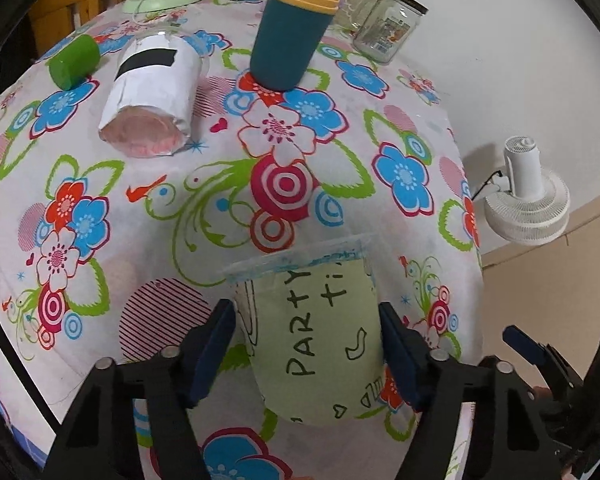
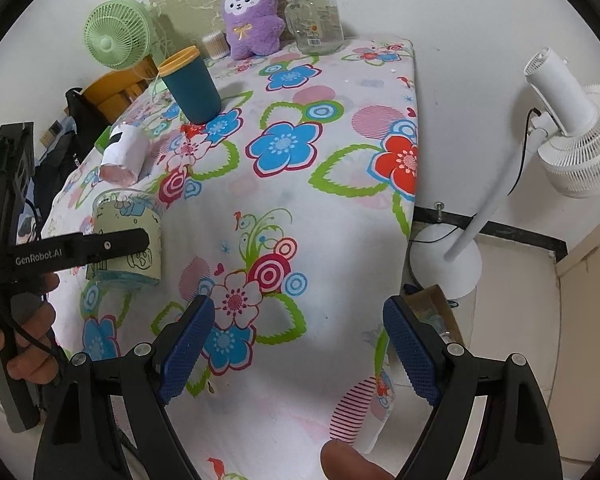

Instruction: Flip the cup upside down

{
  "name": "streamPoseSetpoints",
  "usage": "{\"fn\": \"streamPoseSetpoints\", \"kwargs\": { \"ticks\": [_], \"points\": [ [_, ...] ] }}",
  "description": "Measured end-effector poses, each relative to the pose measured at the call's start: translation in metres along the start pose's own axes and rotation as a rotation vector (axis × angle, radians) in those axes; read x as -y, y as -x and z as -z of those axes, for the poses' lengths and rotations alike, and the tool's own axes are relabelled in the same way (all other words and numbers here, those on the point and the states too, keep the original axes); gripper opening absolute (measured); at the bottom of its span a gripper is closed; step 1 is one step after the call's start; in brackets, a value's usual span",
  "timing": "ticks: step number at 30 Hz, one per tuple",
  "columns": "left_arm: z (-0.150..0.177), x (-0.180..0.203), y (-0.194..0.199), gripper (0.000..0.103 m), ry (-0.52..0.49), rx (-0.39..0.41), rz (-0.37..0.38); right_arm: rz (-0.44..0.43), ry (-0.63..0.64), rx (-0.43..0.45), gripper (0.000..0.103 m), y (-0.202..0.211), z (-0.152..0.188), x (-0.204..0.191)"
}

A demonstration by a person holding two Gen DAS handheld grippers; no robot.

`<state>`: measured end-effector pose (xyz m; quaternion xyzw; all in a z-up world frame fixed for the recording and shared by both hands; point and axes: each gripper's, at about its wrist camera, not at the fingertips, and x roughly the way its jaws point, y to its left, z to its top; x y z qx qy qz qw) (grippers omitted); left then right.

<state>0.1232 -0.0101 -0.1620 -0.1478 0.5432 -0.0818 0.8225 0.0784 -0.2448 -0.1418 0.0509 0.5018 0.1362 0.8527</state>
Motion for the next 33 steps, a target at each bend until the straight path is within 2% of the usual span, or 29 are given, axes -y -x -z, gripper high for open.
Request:
{"fn": "streamPoseSetpoints", "kwargs": {
  "ticks": [12,20,26,33],
  "points": [
    [0.009,0.004,0.004,0.068,-0.033,-0.005,0.001,-0.011,-0.008,0.002,0.088,-0.001,0.000,-0.002],
    [0.011,0.010,0.003,0.062,-0.082,-0.013,0.012,-0.014,-0.016,0.001,0.088,-0.003,0.002,0.000],
    [0.006,0.010,0.014,0.061,-0.266,-0.081,-0.039,-0.034,-0.017,0.003,0.088,-0.007,0.001,-0.001],
    [-0.012,-0.003,0.028,0.061,-0.498,-0.265,-0.149,-0.065,-0.005,0.016,0.088,-0.011,0.000,-0.009]
  ]
}}
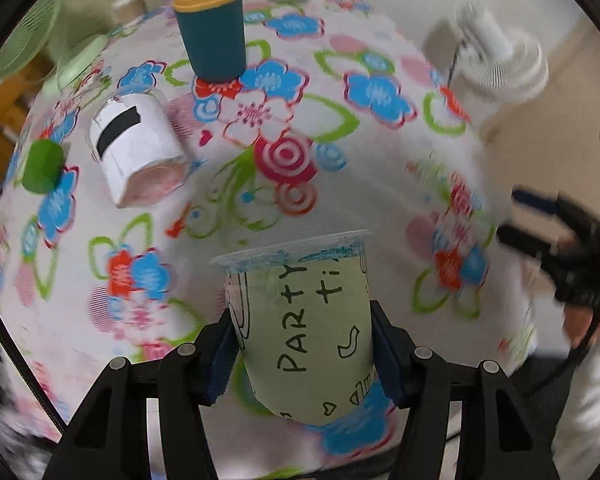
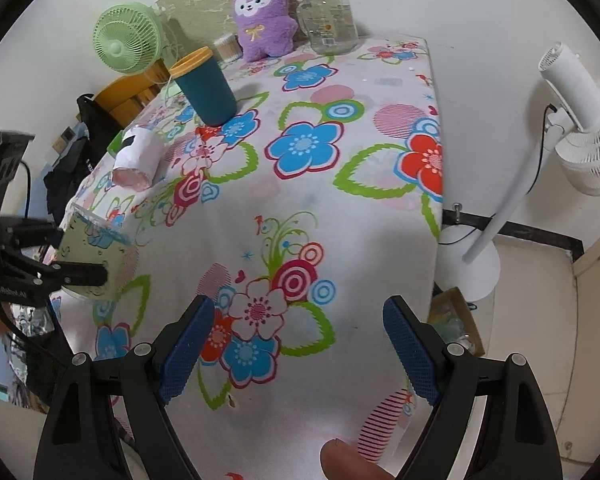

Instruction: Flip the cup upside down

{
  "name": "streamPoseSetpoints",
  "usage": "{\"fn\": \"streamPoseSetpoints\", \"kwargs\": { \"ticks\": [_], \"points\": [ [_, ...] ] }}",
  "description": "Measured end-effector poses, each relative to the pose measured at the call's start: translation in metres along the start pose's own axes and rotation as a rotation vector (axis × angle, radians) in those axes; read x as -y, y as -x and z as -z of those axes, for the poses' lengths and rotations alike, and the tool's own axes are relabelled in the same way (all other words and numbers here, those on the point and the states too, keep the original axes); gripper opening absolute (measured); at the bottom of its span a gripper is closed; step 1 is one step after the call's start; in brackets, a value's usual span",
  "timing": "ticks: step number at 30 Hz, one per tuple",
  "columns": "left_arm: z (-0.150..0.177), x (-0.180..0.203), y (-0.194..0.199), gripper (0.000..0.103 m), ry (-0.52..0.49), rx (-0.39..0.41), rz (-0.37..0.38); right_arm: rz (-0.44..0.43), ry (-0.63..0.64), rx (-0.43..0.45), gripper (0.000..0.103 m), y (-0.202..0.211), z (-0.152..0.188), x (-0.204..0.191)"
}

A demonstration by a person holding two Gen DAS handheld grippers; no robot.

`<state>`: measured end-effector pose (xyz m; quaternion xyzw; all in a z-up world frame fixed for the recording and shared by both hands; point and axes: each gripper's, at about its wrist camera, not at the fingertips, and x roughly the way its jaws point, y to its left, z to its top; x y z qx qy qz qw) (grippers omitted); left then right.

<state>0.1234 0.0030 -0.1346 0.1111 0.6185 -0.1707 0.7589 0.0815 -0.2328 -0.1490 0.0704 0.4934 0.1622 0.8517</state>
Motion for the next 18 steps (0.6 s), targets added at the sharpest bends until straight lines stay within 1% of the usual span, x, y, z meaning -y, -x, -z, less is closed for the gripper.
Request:
{"fn": "streamPoseSetpoints", "kwargs": {
  "ticks": [4,5,8,11,13,16,18],
  "points": [
    [-0.003,-0.012,0.001,0.061,-0.099,-0.134,-0.072,-0.011,0.010,-0.003,0.088,-0.004,0.001,-0.005],
    [-0.004,-0.015,0.001,0.061,-0.128,-0.179,-0.098,-0.013,0.014,-0.003,0.088,-0.005,0.001,-0.006],
    [-0.005,-0.017,-0.004,0.061,-0.190,-0.297,-0.126,-0.020,0.027,-0.003,0.088,-0.008,0.003,-0.010],
    [-0.004,-0.017,-0.012,0.061,-0.263,-0.445,-0.150,-0.023,0.044,-0.003,0.088,-0.011,0.005,-0.015],
    [-0.003,-0.016,-0.016,0.061,-0.306,-0.525,-0.172,-0.024,0.059,-0.001,0.088,-0.012,0.007,-0.019],
    [-0.002,-0.014,-0.021,0.062,-0.365,-0.619,-0.206,-0.028,0.080,0.004,0.088,-0.014,0.011,-0.025],
    [0.000,-0.011,-0.027,0.062,-0.424,-0.693,-0.239,-0.040,0.094,0.004,0.088,-0.015,0.015,-0.030]
  ]
}}
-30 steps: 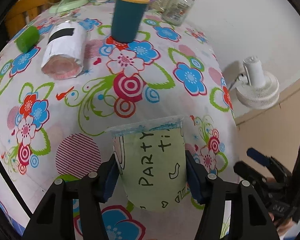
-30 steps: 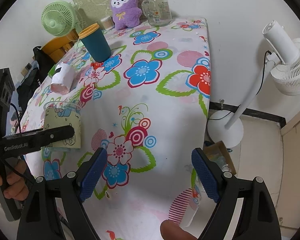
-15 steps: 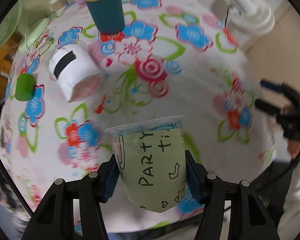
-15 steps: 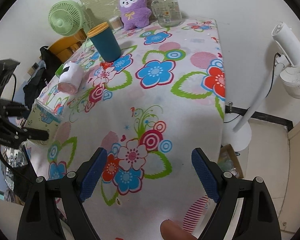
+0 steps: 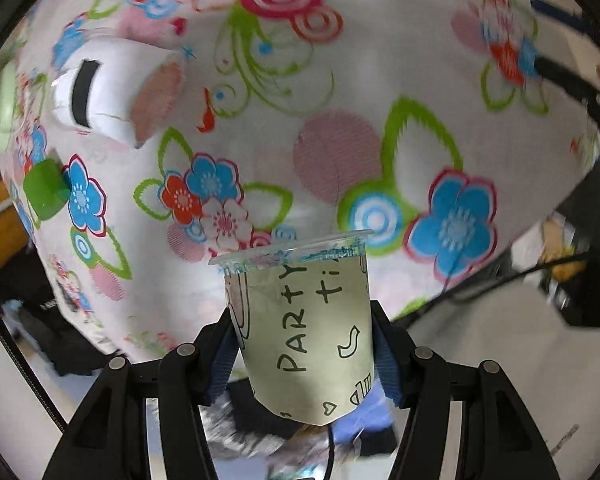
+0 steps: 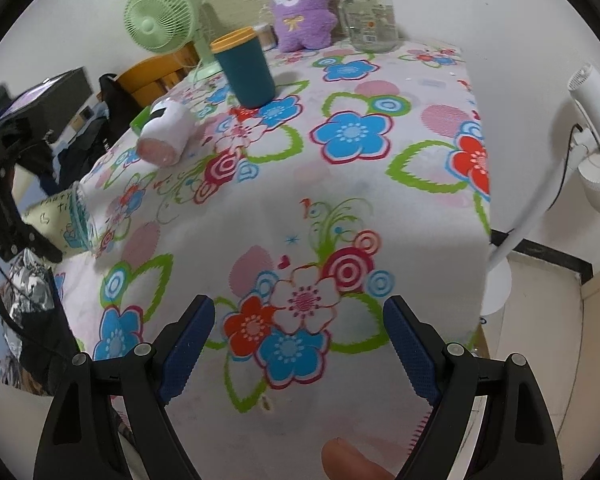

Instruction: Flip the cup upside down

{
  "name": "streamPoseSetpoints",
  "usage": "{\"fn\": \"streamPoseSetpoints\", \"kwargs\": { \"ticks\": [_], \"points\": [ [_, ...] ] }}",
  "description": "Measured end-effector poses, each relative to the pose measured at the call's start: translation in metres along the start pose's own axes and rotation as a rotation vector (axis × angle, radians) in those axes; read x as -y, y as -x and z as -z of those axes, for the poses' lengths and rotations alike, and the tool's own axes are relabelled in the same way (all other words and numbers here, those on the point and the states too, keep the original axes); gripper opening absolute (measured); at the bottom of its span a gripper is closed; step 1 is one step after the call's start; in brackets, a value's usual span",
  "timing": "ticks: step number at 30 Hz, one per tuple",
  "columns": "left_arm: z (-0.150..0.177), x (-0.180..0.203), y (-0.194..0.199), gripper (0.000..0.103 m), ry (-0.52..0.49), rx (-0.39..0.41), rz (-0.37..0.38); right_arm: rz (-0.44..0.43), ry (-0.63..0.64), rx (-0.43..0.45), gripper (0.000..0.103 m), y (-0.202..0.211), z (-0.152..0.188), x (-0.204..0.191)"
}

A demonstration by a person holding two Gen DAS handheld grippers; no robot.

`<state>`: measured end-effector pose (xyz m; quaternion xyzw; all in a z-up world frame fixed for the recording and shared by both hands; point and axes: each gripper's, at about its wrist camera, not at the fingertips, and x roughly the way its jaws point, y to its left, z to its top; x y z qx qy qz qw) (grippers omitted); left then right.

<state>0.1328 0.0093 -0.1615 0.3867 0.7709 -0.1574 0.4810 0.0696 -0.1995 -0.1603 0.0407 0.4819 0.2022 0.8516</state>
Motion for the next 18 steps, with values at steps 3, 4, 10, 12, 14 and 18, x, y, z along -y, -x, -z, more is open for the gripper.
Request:
{"fn": "streamPoseSetpoints", "kwargs": {
  "ticks": [3,4,10,12,14,18],
  "points": [
    [-0.005,0.005,-0.007,0.062,-0.062,-0.080,-0.049,-0.013,0.037,0.010,0.088,-0.001,0.005,-0.010],
    [-0.006,0.006,-0.011,0.062,-0.080,-0.108,-0.067,-0.014,0.049,0.015,0.088,-0.002,0.006,-0.014],
    [-0.019,0.013,-0.025,0.062,-0.149,-0.198,-0.106,-0.093,0.111,0.090,0.088,0.004,0.015,-0.037],
    [-0.023,0.016,-0.028,0.063,-0.163,-0.213,-0.106,-0.122,0.132,0.129,0.088,0.008,0.017,-0.044],
    [-0.030,0.018,-0.027,0.063,-0.177,-0.229,-0.098,-0.145,0.147,0.153,0.088,0.009,0.018,-0.051],
    [-0.038,0.019,-0.027,0.066,-0.206,-0.245,-0.103,-0.161,0.179,0.175,0.088,0.006,0.019,-0.064]
  ]
}}
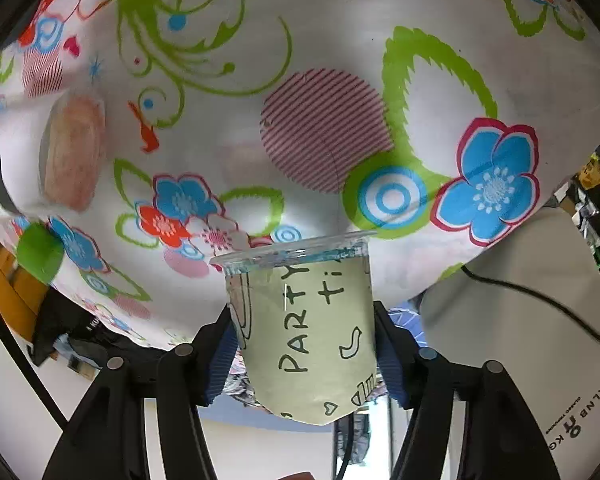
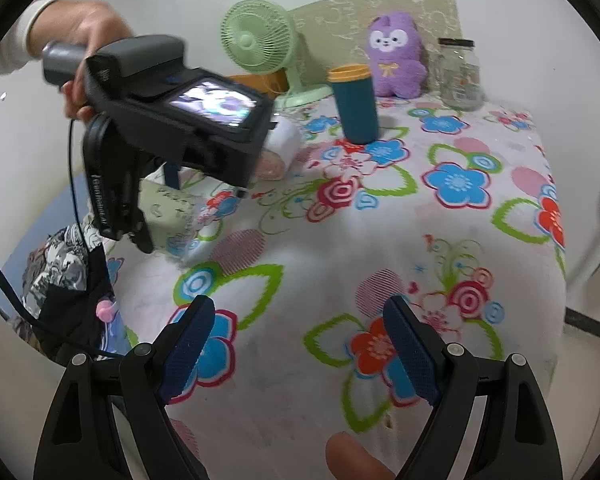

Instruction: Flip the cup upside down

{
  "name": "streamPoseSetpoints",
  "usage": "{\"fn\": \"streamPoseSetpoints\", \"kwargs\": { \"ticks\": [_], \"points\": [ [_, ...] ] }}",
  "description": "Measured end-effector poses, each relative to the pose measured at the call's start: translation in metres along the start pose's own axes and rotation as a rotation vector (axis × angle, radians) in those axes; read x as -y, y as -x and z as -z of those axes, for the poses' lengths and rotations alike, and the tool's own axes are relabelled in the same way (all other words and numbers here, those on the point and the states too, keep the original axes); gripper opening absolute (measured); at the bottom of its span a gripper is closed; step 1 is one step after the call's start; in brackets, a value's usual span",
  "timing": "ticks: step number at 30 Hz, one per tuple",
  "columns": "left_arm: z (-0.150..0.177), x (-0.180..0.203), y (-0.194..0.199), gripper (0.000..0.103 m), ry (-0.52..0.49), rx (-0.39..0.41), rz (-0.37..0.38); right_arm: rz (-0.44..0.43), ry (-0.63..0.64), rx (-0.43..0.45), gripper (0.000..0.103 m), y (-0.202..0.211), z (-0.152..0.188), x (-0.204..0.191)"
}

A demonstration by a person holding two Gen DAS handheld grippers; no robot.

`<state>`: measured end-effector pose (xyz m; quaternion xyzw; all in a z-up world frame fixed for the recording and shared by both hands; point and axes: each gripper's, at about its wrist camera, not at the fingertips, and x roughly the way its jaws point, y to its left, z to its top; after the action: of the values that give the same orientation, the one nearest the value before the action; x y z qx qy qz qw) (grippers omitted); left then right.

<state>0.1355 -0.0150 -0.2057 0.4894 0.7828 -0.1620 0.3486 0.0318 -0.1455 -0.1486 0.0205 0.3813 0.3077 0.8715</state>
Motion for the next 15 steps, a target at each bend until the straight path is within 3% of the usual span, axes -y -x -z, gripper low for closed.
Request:
{"fn": "streamPoseSetpoints", "kwargs": {
  "ticks": [5,9,15],
  "points": [
    [-0.006,0.000,0.002,0.068,-0.014,-0.003,-0.020,0.003,0.028,-0.011,0.088,-0.012,-0.001,-0.007],
    [-0.008,-0.001,0.007,0.081,-0.013,0.019,-0.040,0.000,0.024,-0.008,0.088,-0.013,-0.003,-0.007],
    [-0.007,-0.002,0.014,0.088,-0.005,0.055,-0.065,0.016,0.030,-0.005,0.088,-0.008,-0.007,-0.007]
  ]
}}
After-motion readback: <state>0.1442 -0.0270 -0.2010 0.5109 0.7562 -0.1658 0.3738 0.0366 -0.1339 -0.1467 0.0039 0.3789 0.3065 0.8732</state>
